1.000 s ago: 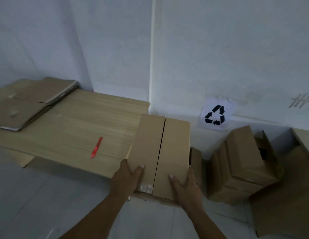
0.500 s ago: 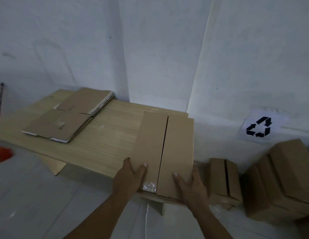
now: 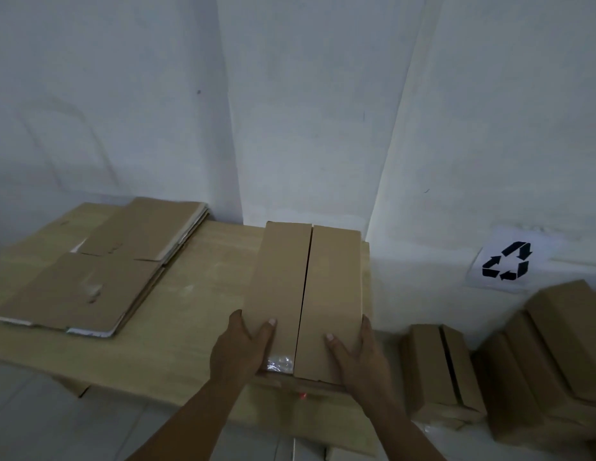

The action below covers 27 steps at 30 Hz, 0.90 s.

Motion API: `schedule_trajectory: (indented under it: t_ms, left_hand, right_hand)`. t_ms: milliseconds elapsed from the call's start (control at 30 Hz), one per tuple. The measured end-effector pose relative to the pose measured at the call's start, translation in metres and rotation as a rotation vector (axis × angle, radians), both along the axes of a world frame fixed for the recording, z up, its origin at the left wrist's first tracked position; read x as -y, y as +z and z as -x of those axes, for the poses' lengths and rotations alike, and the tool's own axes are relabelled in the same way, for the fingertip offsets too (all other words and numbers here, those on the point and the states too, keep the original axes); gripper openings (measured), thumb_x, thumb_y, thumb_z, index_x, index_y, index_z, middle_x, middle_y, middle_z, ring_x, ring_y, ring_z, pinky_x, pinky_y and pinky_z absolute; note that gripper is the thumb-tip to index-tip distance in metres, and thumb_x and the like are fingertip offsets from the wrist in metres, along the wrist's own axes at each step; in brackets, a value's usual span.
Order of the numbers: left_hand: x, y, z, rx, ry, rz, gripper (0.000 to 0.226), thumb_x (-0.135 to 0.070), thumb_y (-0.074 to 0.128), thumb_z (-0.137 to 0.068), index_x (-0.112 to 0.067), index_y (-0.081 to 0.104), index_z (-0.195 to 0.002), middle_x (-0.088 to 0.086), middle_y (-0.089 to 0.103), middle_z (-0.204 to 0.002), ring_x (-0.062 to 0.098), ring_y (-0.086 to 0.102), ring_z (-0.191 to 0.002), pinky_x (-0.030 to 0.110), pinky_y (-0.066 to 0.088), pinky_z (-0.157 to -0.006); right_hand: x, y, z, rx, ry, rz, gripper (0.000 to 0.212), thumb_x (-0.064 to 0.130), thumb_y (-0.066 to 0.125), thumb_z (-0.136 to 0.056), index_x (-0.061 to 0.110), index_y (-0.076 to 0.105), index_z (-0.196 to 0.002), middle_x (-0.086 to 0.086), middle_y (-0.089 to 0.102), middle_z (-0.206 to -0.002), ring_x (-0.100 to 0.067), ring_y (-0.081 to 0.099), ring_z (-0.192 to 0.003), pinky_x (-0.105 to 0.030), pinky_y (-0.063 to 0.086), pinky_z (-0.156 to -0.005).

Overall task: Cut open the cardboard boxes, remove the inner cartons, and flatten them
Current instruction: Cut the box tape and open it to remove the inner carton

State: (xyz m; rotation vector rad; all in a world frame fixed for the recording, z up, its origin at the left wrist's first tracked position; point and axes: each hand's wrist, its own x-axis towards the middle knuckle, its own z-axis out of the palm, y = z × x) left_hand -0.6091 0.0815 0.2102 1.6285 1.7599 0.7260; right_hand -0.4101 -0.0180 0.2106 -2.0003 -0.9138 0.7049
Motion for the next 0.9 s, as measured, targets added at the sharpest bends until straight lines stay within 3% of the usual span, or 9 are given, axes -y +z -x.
schedule_trajectory:
  t_ms: [100, 200, 300, 433, 600, 800, 900]
  left_hand:
    - [-0.041, -0.002, -0.006, -0.006, -0.016, -0.027, 0.059, -0.065, 0.063, -0.082, -0.021, 0.053, -0.12, 0.006, 0.068, -0.113, 0.032, 0.063, -0.107, 0.034, 0.046, -0.081]
    - [-0.076, -0.001, -0.011, -0.048, 0.007, -0.027, 0.069, -0.064, 0.063, -0.083, -0.014, 0.052, -0.13, 0.013, 0.053, -0.124, 0.036, 0.058, -0.111, 0.037, 0.044, -0.084]
    - [-0.111, 0.0, -0.016, -0.089, 0.004, -0.031, 0.07, -0.064, 0.062, -0.083, -0.012, 0.052, -0.129, 0.014, 0.049, -0.121, 0.039, 0.057, -0.109, 0.039, 0.047, -0.085]
    - [-0.146, -0.002, -0.019, -0.121, -0.063, -0.026, 0.067, -0.063, 0.064, -0.082, -0.015, 0.048, -0.126, 0.013, 0.05, -0.117, 0.037, 0.056, -0.108, 0.04, 0.049, -0.084]
    - [-0.173, -0.019, -0.014, -0.154, -0.163, -0.027, 0.075, -0.062, 0.063, -0.083, -0.025, 0.039, -0.144, 0.011, 0.053, -0.126, 0.033, 0.054, -0.115, 0.041, 0.05, -0.089]
    - [-0.188, -0.031, -0.014, -0.453, -0.339, 0.003, 0.075, -0.074, 0.045, -0.086, -0.031, 0.037, -0.147, 0.009, 0.04, -0.146, 0.034, 0.038, -0.13, 0.039, 0.041, -0.101]
    - [-0.185, -0.029, -0.021, -0.571, -0.401, -0.046, 0.083, -0.086, 0.032, -0.074, -0.032, 0.049, -0.134, 0.009, 0.031, -0.151, 0.036, 0.034, -0.128, 0.04, 0.039, -0.102]
  right_hand:
    - [-0.038, 0.0, -0.004, -0.024, -0.012, -0.021, 0.094, 0.061, 0.066, -0.085, 0.029, 0.018, -0.158, 0.0, 0.05, -0.145, -0.026, 0.05, -0.13, -0.034, 0.043, -0.104]
    - [-0.073, 0.002, -0.007, -0.028, -0.006, -0.006, 0.093, 0.066, 0.064, -0.084, 0.031, 0.019, -0.158, 0.003, 0.053, -0.143, -0.025, 0.053, -0.127, -0.037, 0.046, -0.103]
    - [-0.108, 0.004, -0.009, -0.04, -0.008, 0.005, 0.09, 0.067, 0.062, -0.083, 0.032, 0.021, -0.156, 0.005, 0.055, -0.14, -0.024, 0.056, -0.123, -0.037, 0.047, -0.1]
    - [-0.147, -0.003, -0.013, -0.045, -0.016, 0.048, 0.09, 0.073, 0.06, -0.08, 0.034, 0.024, -0.153, 0.004, 0.057, -0.138, -0.025, 0.058, -0.12, -0.042, 0.05, -0.098]
    - [-0.176, -0.008, -0.009, -0.059, -0.029, 0.082, 0.089, 0.068, 0.062, -0.083, 0.032, 0.025, -0.155, 0.002, 0.054, -0.142, -0.027, 0.055, -0.125, -0.039, 0.046, -0.102]
    - [-0.185, -0.015, 0.0, -0.133, -0.113, 0.14, 0.09, 0.059, 0.066, -0.086, 0.024, 0.023, -0.157, -0.003, 0.049, -0.147, -0.028, 0.05, -0.13, -0.038, 0.043, -0.102]
    - [-0.184, -0.021, 0.005, -0.167, -0.131, 0.14, 0.072, 0.056, 0.068, -0.086, 0.026, 0.043, -0.146, 0.001, 0.059, -0.137, -0.022, 0.058, -0.114, -0.04, 0.048, -0.101]
